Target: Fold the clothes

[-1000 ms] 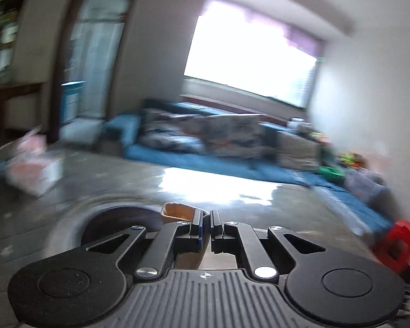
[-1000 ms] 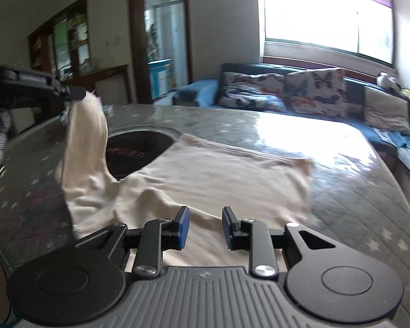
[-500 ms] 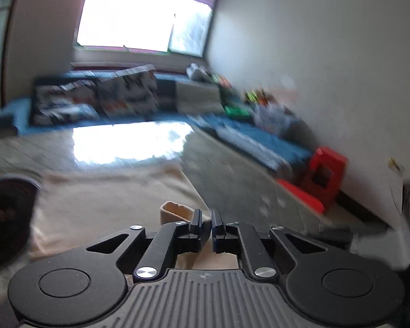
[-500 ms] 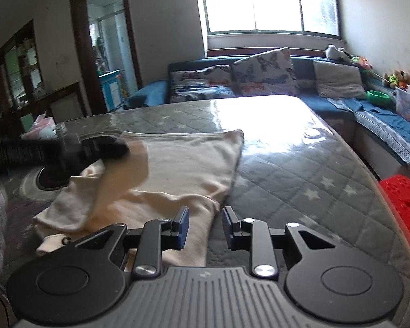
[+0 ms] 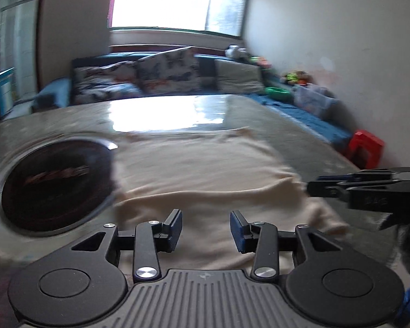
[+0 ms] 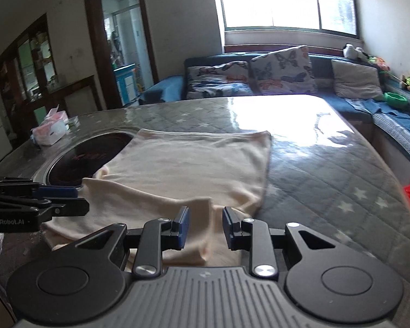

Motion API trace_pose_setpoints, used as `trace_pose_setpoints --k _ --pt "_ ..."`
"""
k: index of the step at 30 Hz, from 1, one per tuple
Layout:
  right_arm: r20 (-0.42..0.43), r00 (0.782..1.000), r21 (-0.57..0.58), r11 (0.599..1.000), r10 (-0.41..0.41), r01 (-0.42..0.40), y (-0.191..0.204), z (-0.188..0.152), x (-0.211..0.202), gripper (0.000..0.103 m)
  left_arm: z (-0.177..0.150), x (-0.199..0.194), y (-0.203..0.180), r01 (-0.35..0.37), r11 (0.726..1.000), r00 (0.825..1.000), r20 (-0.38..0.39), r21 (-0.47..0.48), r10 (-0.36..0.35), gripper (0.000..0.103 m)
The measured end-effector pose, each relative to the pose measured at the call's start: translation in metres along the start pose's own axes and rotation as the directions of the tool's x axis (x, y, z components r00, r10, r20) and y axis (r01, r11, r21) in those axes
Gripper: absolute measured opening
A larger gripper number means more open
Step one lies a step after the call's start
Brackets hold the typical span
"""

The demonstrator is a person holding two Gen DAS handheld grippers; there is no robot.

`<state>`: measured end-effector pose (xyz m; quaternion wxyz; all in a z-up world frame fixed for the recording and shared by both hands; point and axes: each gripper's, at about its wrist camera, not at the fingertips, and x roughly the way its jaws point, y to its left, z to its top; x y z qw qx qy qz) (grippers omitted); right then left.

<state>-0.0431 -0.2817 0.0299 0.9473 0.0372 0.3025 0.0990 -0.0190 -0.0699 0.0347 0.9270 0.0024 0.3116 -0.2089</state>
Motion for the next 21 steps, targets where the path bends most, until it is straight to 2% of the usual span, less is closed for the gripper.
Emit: trace_pose_setpoints --k 6,8,13,21 --pt "-0.012 0.999 -0.061 0.997 0.041 -0.042 0.02 0.011 0.021 0.026 0.01 0.013 0.017 -0.024 0.999 1.0 0.004 -0.031 0.024 0.04" --pt "-0.022 0.999 -0.071 0.997 0.039 -0.041 0.022 0.012 0.028 0.026 0.012 0.02 0.018 -0.027 0.999 1.0 0.001 -0.023 0.027 0.04" --pt "-0.077 0.997 -0.09 0.996 0.0 -0.007 0.018 0.007 0.049 0.026 0.008 0.044 0.026 -0.094 0.996 0.994 -0.048 -0.007 0.094 0.04" --pt "-0.109 0.994 -0.205 0.978 0.012 -0.034 0.028 -0.001 0.024 0.027 0.008 0.026 0.024 -0.08 0.997 0.997 -0.023 0.023 0.08 0.041"
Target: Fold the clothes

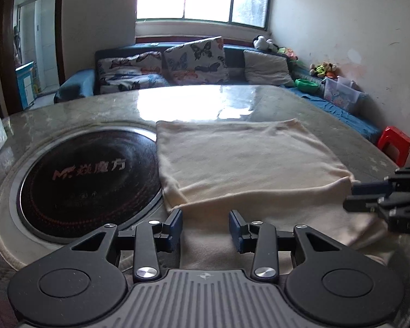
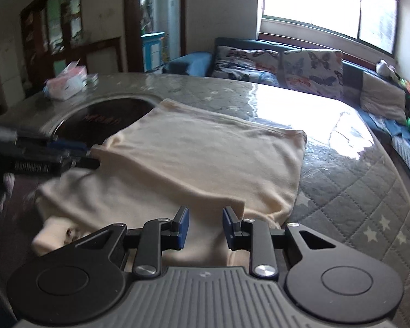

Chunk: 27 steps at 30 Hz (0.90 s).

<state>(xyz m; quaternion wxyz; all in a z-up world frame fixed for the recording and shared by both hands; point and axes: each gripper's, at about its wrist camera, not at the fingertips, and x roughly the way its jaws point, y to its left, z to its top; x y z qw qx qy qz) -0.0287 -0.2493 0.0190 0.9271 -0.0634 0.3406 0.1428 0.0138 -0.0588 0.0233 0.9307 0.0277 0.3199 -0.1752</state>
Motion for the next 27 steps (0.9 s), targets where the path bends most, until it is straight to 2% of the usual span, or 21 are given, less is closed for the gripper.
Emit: trace_pose_setpoints --k 4,8,14,17,20,24,27 --pt "-0.031 0.999 -0.037 0.999 0.01 -0.011 0.006 -0.01 -0.005 0.029 0.004 0.001 -0.007 0.001 1.0 1.0 -0.012 0.028 0.0 0.042" --pt "-0.019 1.0 -0.069 0.998 0.005 -0.007 0.01 -0.013 -0.018 0.03 -0.002 -0.013 -0.014 0.045 0.995 0.999 -0.015 0.094 -0.043 0.042" --pt "-0.043 0.999 -0.087 0.996 0.02 -0.024 0.011 -0.015 -0.016 0.03 -0.025 -0.046 -0.022 0.1 0.96 0.995 -0.021 0.261 -0.098 0.043" --pt "-0.039 0.999 -0.08 0.996 0.029 -0.032 0.008 -0.015 -0.02 0.03 -0.04 -0.059 -0.026 0.108 0.923 0.994 -0.022 0.37 -0.107 0.049" --pt "-0.033 0.999 -0.092 0.995 0.038 -0.041 0.008 -0.013 -0.029 0.032 -0.055 -0.063 -0.033 0.107 0.873 0.994 -0.026 0.476 -0.108 0.054" --pt "-0.044 0.999 -0.144 0.989 0.03 -0.036 0.011 -0.014 -0.037 0.04 -0.071 -0.055 -0.049 0.098 0.811 0.994 -0.024 0.577 -0.103 0.054" --pt "-0.048 0.998 -0.167 0.985 0.027 -0.034 0.012 -0.015 -0.041 0.043 -0.077 -0.051 -0.06 0.078 0.771 0.993 0.018 0.632 -0.115 0.054"
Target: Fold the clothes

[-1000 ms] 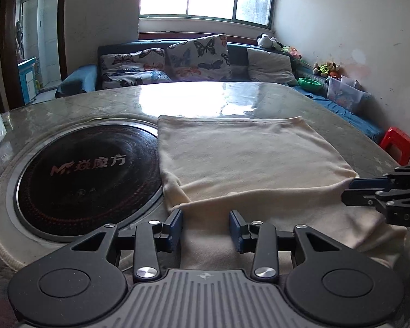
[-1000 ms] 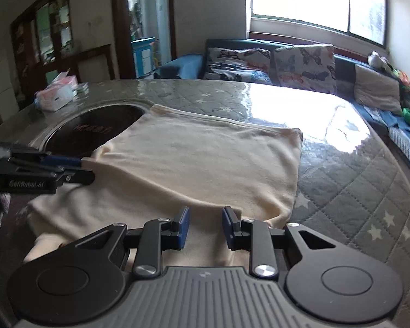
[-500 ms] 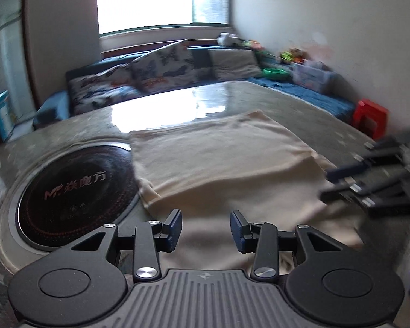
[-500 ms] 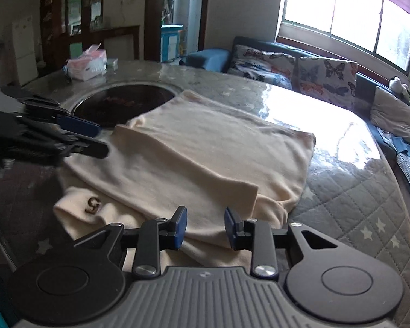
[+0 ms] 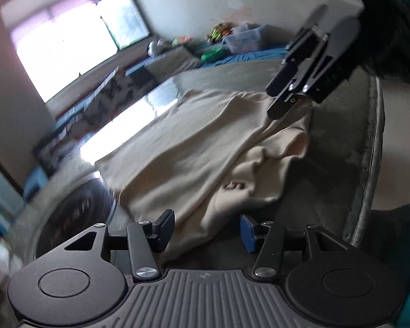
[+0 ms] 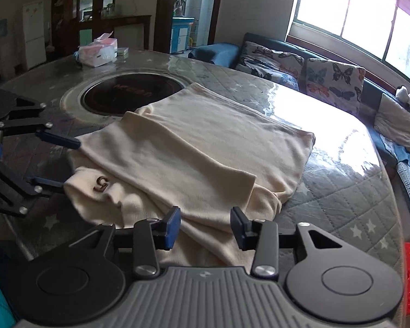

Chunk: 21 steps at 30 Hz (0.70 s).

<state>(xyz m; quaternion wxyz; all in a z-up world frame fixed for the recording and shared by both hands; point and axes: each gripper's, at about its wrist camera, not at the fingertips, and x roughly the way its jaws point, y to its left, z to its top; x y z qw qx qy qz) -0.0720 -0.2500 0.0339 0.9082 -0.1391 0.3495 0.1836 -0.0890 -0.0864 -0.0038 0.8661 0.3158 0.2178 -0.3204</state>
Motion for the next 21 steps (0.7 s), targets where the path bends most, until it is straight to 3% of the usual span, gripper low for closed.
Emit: trace_pose_setpoints --k 3,4,5,6,8,14,17,21 --pt "0.0 1.0 -0.023 1.0 -0.002 0.002 0.001 -0.001 -0.005 0.045 0.002 0.005 -0.002 0.01 1.0 1.0 0.029 0.013 -0.011 0.05" --pt "0.001 1.0 -0.03 1.0 -0.003 0.003 0.001 -0.001 -0.007 0.046 0.002 0.006 -0.002 0.014 1.0 0.999 0.039 0.015 -0.015 0.044" --pt "0.0 1.0 -0.038 0.999 -0.005 0.005 0.001 -0.001 -0.008 0.048 0.002 0.008 -0.001 0.023 1.0 0.999 0.042 0.009 -0.023 0.028" --pt "-0.001 1.0 -0.046 0.999 -0.006 0.006 0.001 -0.001 -0.01 0.05 0.004 0.009 0.003 0.037 0.999 0.998 0.043 -0.012 -0.036 0.02" --pt "-0.005 1.0 -0.07 0.998 0.002 -0.003 0.002 -0.002 -0.013 0.051 0.007 0.01 0.012 0.05 0.997 0.998 0.052 -0.065 -0.046 0.014" --pt "-0.015 0.999 -0.167 0.985 0.051 -0.053 0.013 -0.006 -0.023 0.058 0.022 0.023 0.043 0.06 0.976 0.997 0.06 -0.208 -0.048 0.011" --pt "-0.007 0.999 -0.217 0.975 0.053 -0.054 0.023 -0.007 -0.018 0.062 0.027 0.032 0.053 0.062 0.968 0.997 0.053 -0.245 -0.05 0.011" --pt "0.014 0.998 -0.25 0.967 0.057 -0.051 0.031 -0.006 -0.005 0.059 0.027 0.033 0.057 0.072 0.962 0.997 0.05 -0.265 -0.061 0.011"
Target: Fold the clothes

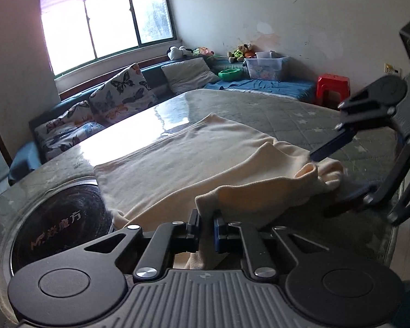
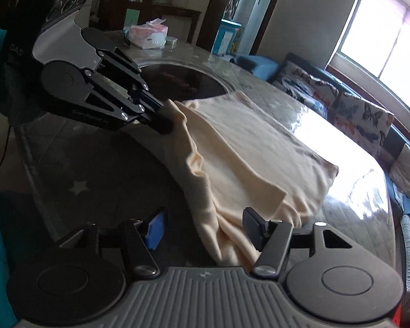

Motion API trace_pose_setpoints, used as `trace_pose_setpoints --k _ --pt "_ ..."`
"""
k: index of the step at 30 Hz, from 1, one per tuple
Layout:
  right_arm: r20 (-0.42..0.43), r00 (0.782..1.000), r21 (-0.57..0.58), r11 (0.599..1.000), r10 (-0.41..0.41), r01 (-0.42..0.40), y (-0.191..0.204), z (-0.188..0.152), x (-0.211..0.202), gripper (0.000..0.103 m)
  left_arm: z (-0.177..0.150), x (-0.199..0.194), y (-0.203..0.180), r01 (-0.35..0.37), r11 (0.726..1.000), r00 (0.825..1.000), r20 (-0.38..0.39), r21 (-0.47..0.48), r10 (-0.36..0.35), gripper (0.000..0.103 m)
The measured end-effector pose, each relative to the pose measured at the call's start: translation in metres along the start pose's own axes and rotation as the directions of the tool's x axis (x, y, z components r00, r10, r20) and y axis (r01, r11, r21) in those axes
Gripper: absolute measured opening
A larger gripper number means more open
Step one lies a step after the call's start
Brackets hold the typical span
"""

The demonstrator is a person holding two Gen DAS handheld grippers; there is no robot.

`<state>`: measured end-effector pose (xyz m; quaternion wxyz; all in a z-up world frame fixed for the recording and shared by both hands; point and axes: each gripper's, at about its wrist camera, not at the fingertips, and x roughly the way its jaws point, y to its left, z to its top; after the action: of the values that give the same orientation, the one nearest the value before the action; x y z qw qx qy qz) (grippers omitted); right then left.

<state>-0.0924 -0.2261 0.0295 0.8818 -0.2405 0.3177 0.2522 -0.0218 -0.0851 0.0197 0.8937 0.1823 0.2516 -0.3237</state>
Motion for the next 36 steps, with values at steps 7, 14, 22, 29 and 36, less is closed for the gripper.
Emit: trace_pose_setpoints --k 7,14,22,29,36 --pt "-0.014 0.999 0.078 0.996 0.048 -0.047 -0.016 0.008 0.03 0.024 -0.01 -0.004 0.002 0.004 1.0 1.0 -0.013 -0.01 -0.004 0.02" --pt "0.014 0.999 0.146 0.988 0.052 -0.054 -0.03 0.014 0.028 0.015 -0.031 -0.013 -0.003 -0.017 0.997 0.999 -0.031 0.074 0.019 0.041" --pt "0.041 0.999 0.196 0.98 0.032 -0.04 -0.032 0.014 0.025 0.012 -0.046 -0.015 -0.007 -0.042 0.984 0.998 -0.028 0.173 0.048 0.018" --pt "0.09 0.996 0.191 0.981 0.021 -0.038 -0.027 0.014 0.01 0.01 -0.042 -0.031 0.003 -0.019 0.996 1.0 -0.016 0.093 0.021 0.006" --pt "0.121 0.991 0.149 0.986 0.058 -0.076 -0.014 0.015 -0.031 0.01 -0.039 -0.077 -0.009 0.026 0.998 1.0 -0.008 0.054 -0.026 0.006"
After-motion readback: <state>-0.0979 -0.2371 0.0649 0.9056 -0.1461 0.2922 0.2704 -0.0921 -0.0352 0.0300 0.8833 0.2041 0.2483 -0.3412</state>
